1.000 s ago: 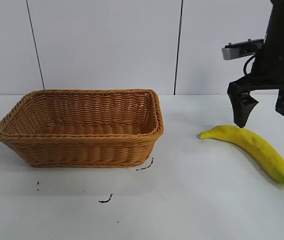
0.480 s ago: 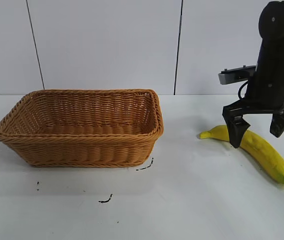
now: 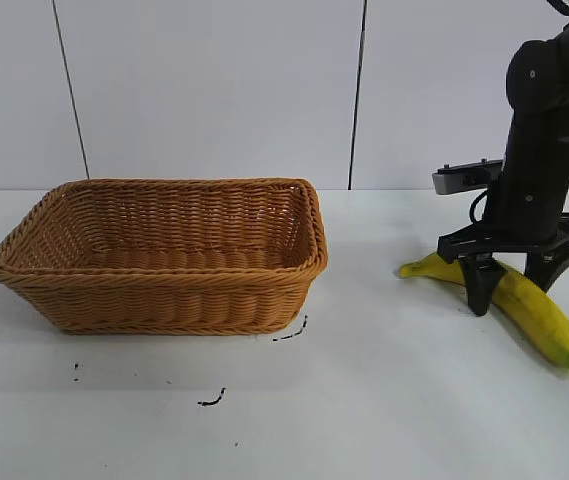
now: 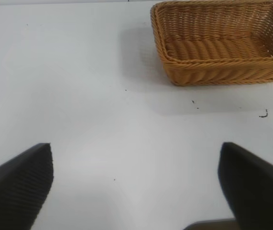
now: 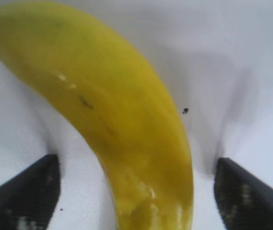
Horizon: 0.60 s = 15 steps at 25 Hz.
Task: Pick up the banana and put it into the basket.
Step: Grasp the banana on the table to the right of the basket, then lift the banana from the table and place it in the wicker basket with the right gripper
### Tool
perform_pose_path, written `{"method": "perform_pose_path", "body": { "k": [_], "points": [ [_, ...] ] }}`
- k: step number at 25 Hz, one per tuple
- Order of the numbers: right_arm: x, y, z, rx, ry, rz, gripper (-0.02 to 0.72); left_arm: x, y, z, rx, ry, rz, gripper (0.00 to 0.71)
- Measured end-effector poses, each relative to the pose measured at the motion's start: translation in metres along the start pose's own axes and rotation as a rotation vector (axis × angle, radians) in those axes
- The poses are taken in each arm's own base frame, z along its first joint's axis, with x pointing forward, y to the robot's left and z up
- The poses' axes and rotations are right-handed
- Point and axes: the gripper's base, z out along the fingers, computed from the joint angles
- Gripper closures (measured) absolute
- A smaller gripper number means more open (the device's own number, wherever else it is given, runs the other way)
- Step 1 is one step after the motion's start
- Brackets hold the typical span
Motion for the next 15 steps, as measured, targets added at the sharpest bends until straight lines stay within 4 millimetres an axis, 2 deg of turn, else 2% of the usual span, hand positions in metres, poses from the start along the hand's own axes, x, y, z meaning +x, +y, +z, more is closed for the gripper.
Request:
{"method": "perform_pose_path", "body": {
  "k": [4, 10, 13, 15],
  "points": [
    [-0.005, -0.004, -0.04, 0.015, -0.066, 0.008, 0.412, 0.0, 0.0, 0.0, 0.0, 0.0, 0.0, 0.017],
    [-0.01, -0.01, -0.115, 0.022, -0.152, 0.031, 0.412, 0.0, 0.0, 0.0, 0.0, 0.0, 0.0, 0.017],
    [-0.014, -0.011, -0.14, 0.019, -0.201, 0.04, 0.412, 0.0, 0.0, 0.0, 0.0, 0.0, 0.0, 0.017],
    [-0.017, -0.011, -0.149, 0.007, -0.23, 0.047, 0.412, 0.0, 0.0, 0.0, 0.0, -0.001, 0.0, 0.017]
  ]
}}
